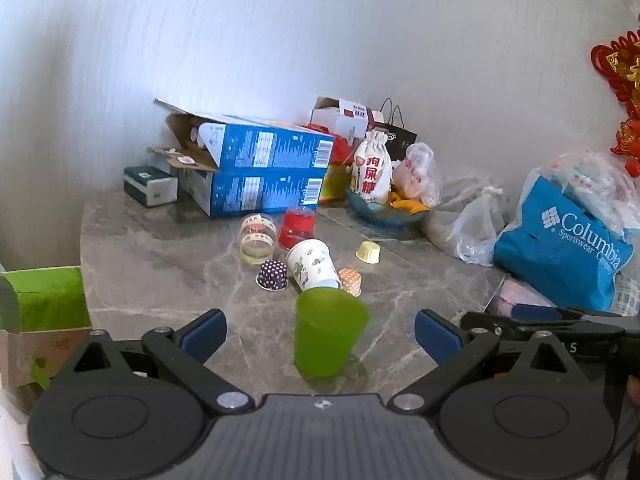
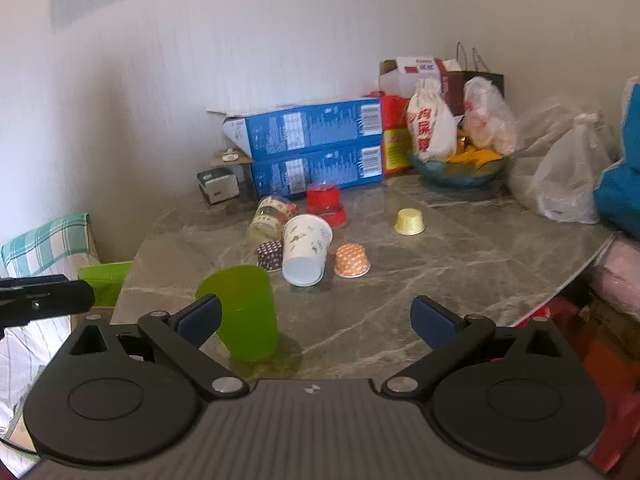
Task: Flip cup upright
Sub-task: 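Set the green cup upright on the table and open the right gripper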
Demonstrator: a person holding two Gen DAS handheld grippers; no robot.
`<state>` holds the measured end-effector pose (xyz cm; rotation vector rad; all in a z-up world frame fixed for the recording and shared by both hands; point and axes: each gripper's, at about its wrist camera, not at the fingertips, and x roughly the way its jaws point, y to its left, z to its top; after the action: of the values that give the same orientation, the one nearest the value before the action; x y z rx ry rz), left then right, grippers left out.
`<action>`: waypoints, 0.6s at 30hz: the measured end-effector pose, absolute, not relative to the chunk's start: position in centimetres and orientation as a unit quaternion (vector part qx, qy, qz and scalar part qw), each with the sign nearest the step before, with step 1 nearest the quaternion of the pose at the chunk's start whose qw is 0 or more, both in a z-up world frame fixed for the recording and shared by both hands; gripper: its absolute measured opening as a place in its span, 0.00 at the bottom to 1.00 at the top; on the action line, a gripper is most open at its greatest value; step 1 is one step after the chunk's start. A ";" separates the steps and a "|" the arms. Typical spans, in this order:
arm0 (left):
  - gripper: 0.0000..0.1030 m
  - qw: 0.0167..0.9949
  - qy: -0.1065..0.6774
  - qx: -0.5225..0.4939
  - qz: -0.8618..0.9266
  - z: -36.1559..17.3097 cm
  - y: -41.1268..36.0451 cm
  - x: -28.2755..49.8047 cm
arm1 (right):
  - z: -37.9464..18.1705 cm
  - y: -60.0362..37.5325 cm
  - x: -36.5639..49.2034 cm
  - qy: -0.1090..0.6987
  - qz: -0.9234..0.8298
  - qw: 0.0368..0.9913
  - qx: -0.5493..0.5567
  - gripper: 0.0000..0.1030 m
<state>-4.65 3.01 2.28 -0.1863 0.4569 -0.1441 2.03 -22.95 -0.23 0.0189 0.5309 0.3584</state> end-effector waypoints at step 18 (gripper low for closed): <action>0.98 0.970 0.235 -0.046 -0.050 4.1 -1.4 -6.9 | 0.7 -24.4 0.3 0.255 0.220 0.942 -0.015 0.99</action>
<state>-6.86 -1.36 4.08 -0.0922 0.4749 -0.1016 0.30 -24.37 0.74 -0.0301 0.5195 0.4487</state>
